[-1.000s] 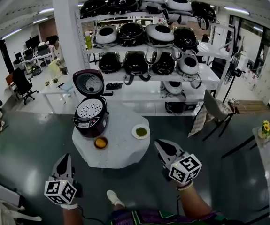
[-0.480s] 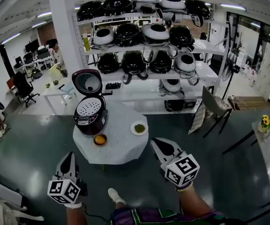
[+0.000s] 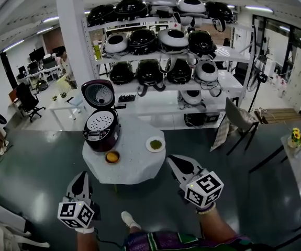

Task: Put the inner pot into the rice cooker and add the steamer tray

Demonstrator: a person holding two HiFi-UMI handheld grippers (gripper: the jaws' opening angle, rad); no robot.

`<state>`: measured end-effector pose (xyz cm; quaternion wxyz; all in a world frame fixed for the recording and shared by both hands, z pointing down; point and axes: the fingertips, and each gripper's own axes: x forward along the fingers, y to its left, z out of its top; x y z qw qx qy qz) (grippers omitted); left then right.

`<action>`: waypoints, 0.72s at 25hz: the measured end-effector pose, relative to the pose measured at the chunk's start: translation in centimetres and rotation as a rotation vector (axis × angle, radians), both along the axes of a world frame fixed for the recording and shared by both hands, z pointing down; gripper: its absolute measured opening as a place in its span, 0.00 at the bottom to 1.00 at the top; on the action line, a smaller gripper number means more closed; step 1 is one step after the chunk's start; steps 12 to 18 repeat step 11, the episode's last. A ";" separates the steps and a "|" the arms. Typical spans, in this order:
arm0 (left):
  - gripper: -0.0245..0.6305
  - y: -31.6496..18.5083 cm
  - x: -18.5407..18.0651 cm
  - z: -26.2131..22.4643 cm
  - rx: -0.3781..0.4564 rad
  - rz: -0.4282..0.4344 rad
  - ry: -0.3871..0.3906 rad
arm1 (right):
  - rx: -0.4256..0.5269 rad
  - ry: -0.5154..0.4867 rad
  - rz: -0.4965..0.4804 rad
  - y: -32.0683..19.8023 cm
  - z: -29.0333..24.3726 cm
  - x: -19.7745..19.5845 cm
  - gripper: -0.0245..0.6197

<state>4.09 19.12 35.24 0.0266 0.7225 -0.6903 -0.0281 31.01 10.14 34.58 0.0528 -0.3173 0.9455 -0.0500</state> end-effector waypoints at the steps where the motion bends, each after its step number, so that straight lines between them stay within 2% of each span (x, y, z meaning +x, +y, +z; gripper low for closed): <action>1: 0.07 0.0 0.0 0.1 -0.003 0.001 -0.001 | 0.002 -0.002 0.005 0.0 -0.1 0.2 0.04; 11: 0.07 -0.6 1.5 0.1 0.002 0.024 -0.017 | -0.016 -0.023 0.105 -1.3 0.4 5.0 0.04; 18: 0.07 -0.6 1.5 0.1 0.002 0.024 -0.017 | -0.016 -0.023 0.105 -1.3 0.4 5.0 0.04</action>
